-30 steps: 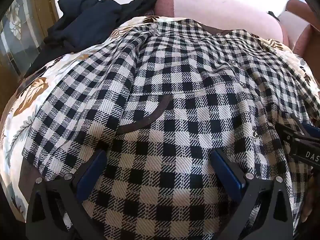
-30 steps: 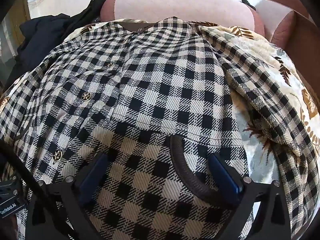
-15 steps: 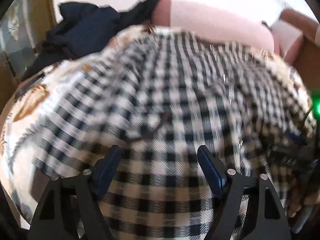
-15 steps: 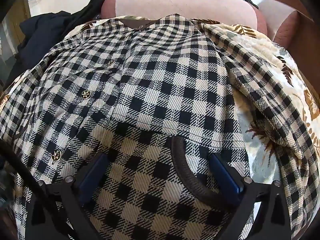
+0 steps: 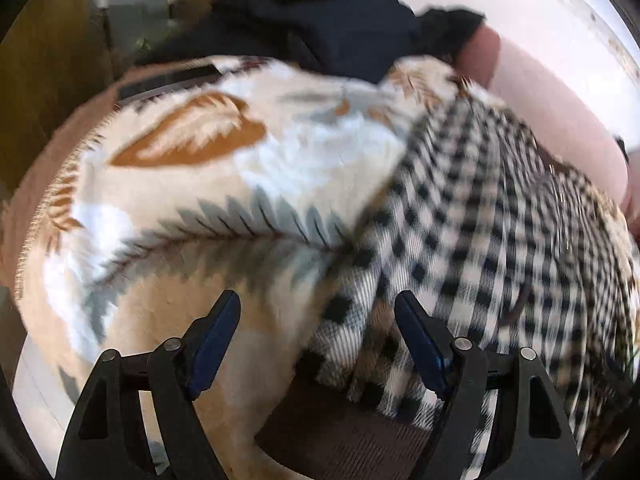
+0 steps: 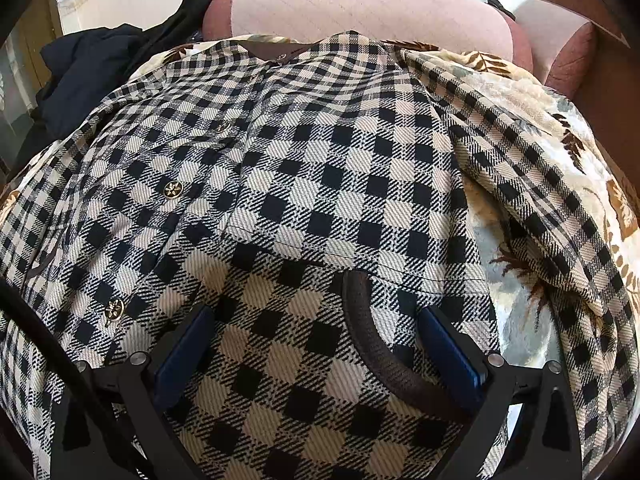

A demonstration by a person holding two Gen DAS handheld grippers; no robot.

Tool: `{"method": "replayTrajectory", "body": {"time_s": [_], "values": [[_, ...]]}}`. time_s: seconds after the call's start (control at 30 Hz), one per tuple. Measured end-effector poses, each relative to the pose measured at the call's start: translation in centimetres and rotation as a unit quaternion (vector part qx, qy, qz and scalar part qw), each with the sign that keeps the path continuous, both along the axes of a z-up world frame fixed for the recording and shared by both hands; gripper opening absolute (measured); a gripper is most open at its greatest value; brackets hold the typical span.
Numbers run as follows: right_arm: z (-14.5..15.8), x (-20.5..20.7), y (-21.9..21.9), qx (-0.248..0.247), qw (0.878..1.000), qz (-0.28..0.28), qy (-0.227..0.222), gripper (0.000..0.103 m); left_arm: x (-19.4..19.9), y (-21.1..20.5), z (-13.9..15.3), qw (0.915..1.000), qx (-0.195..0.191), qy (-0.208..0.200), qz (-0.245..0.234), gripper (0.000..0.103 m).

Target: Fold large clothes

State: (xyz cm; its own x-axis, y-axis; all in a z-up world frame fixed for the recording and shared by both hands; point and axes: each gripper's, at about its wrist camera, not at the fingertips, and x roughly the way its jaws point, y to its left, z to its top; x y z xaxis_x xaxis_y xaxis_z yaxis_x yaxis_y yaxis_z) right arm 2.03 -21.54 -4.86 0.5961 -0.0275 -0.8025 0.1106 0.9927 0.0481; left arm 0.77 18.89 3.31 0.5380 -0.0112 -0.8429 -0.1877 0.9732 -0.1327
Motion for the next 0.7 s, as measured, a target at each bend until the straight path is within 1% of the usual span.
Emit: {"method": "replayTrajectory", "body": {"time_s": [0.03, 0.07, 0.1, 0.13, 0.17, 0.2, 0.23, 0.27, 0.3, 0.33, 0.4, 0.53, 0.6, 0.63, 0.7], "values": [[0.0, 0.0, 0.0, -0.001, 1.0, 0.0, 0.0, 0.103, -0.2, -0.3, -0.3, 0.9999, 0.0, 0.006, -0.015, 0.044], [0.0, 0.0, 0.0, -0.002, 1.0, 0.0, 0.001, 0.103, -0.3, -0.9, -0.4, 0.9997, 0.008, 0.009, -0.02, 0.028], [0.1, 0.0, 0.0, -0.003, 1.0, 0.0, 0.001, 0.103, -0.5, -1.2, -0.1, 0.9995, 0.024, 0.002, -0.02, 0.02], [0.1, 0.0, 0.0, -0.003, 1.0, 0.0, 0.002, 0.103, -0.7, -1.2, 0.2, 0.9992, 0.033, -0.006, -0.019, 0.006], [0.1, 0.0, 0.0, -0.003, 1.0, 0.0, 0.002, 0.103, -0.9, -1.2, 0.6, 0.9991, 0.037, -0.013, -0.015, 0.006], [0.2, 0.0, 0.0, -0.003, 1.0, 0.0, 0.002, 0.103, -1.2, -1.0, 1.3, 0.999, 0.037, -0.025, -0.002, 0.006], [0.2, 0.0, 0.0, -0.002, 1.0, -0.001, 0.001, 0.103, -0.6, -0.9, 1.8, 0.9987, 0.039, -0.033, 0.012, 0.006], [0.2, 0.0, 0.0, -0.002, 1.0, -0.001, 0.001, 0.103, -0.8, -0.6, 2.7, 0.9975, 0.048, -0.044, 0.028, 0.006], [0.3, -0.1, -0.1, -0.002, 1.0, -0.002, -0.001, 0.103, -1.0, 0.1, 3.6, 0.9945, 0.068, -0.061, 0.051, 0.006], [0.4, -0.2, -0.1, -0.001, 1.0, -0.002, -0.002, 0.103, -1.0, 0.3, 4.2, 0.9921, 0.084, -0.067, 0.065, 0.006], [0.6, -0.4, -0.2, -0.001, 1.0, -0.001, -0.006, 0.102, -1.3, 1.2, 5.3, 0.9837, 0.125, -0.082, 0.1, 0.006], [1.2, -0.8, -0.1, 0.007, 1.0, 0.004, -0.015, 0.1, -1.5, 2.8, 5.5, 0.9696, 0.176, -0.076, 0.152, 0.007], [1.5, -0.9, -0.1, 0.01, 1.0, 0.005, -0.022, 0.1, -1.6, 3.1, 5.1, 0.9665, 0.186, -0.066, 0.164, 0.008], [1.6, -0.9, -0.1, 0.01, 1.0, 0.006, -0.025, 0.1, -1.5, 3.1, 4.9, 0.9656, 0.188, -0.064, 0.168, 0.011], [1.9, -1.0, -0.1, 0.007, 1.0, 0.008, -0.03, 0.099, -1.6, 3.0, 5.1, 0.9636, 0.189, -0.072, 0.175, 0.016]]}}
